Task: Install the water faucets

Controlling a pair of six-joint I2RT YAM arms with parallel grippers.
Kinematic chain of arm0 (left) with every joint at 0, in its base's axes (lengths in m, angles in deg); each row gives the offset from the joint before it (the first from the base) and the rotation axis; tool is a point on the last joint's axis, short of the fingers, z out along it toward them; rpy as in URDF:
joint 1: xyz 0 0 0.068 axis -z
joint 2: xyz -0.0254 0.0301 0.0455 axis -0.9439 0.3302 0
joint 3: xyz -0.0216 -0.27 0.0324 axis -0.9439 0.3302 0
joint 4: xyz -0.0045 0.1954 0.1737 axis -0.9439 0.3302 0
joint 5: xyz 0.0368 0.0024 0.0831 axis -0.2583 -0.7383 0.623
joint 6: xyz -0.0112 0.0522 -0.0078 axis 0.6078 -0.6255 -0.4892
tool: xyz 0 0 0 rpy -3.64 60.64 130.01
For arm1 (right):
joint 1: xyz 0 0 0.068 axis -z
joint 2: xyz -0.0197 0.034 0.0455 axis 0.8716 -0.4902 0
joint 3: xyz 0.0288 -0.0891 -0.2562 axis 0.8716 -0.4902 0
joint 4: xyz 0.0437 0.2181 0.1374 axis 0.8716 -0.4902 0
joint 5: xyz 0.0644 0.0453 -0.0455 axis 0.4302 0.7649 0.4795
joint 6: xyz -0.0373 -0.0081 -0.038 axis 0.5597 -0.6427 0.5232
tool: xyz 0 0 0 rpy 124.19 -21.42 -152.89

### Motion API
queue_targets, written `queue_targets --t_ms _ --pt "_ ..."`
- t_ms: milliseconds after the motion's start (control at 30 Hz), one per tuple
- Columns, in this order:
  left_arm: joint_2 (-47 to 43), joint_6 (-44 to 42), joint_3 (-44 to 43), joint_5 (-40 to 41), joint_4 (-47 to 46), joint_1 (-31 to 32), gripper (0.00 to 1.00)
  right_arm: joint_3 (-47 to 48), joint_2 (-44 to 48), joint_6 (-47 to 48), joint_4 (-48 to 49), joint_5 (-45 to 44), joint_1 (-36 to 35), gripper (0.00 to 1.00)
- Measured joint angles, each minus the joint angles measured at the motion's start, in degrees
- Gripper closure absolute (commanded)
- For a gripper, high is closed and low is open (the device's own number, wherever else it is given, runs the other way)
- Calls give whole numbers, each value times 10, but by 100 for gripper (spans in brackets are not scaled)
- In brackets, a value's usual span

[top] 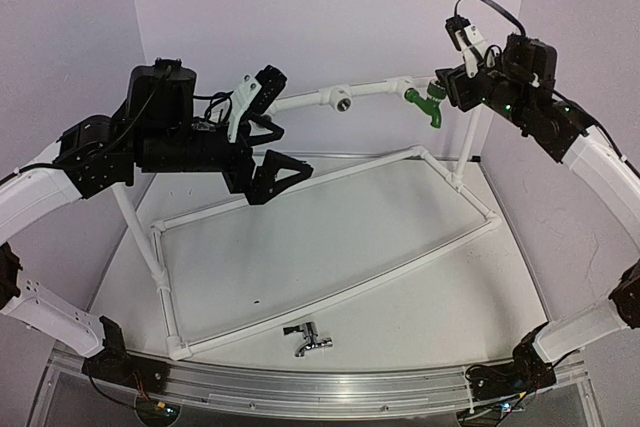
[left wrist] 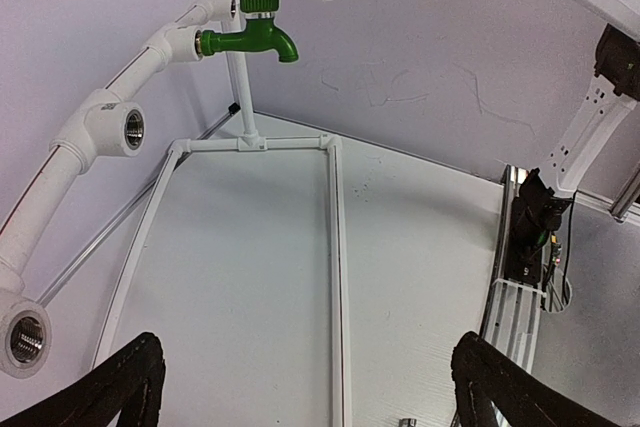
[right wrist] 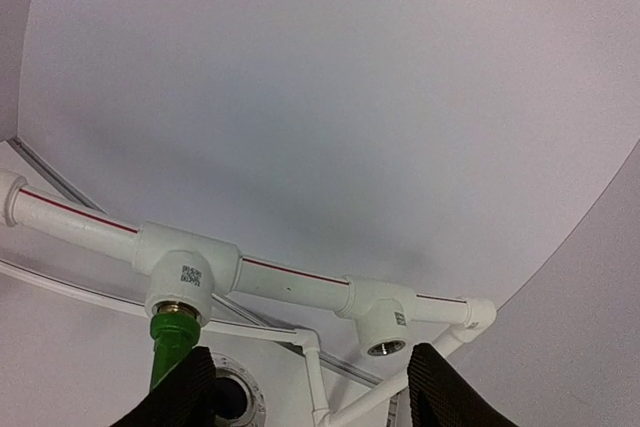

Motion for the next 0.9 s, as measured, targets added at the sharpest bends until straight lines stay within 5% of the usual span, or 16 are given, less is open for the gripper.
queue_targets --t_ms 133,400,900 --pt "0 0 0 0 0 0 0 21 1 7 -34 55 5 49" --pt "0 0 0 0 0 0 1 94 -19 40 -127 137 -20 100" --pt "0 0 0 0 0 0 1 108 -90 66 -150 8 -82 100"
